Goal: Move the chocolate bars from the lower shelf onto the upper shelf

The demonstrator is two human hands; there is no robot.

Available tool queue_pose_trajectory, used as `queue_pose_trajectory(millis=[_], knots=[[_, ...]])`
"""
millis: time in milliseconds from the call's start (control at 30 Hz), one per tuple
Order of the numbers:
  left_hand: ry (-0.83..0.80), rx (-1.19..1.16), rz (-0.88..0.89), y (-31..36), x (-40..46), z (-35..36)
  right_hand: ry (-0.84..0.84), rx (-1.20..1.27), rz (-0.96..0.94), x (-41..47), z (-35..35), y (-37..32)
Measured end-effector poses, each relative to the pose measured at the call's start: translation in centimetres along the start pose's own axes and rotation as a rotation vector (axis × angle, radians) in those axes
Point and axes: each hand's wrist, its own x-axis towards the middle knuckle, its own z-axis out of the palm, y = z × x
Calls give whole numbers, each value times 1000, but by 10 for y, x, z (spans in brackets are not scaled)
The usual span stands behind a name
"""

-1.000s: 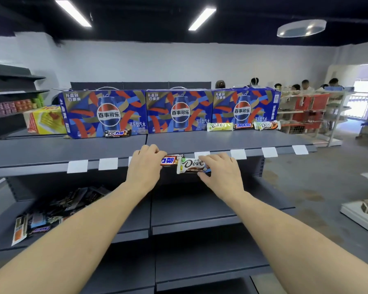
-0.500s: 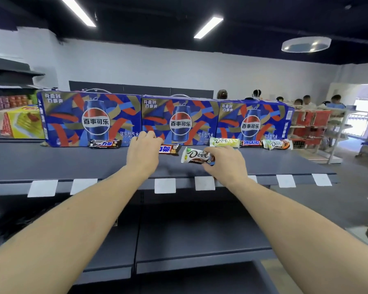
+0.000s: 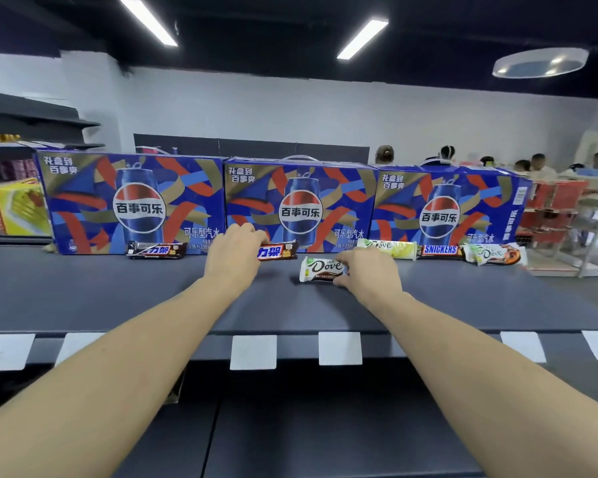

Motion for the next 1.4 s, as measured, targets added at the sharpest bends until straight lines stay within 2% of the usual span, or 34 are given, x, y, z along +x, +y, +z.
queue_pose_trajectory(millis=[533,967,1133,1400], knots=[[-49,-201,-111,17,56,49,-39,91,-23,94,58,37],[-5,-622,-101,-1,61,66,14,82,8,108,71,32],[20,-627,-77,-6,60,65,50,86,14,106,71,30],[35,-605,-59,-7,57,68,-44,67,-36,109,68,32]])
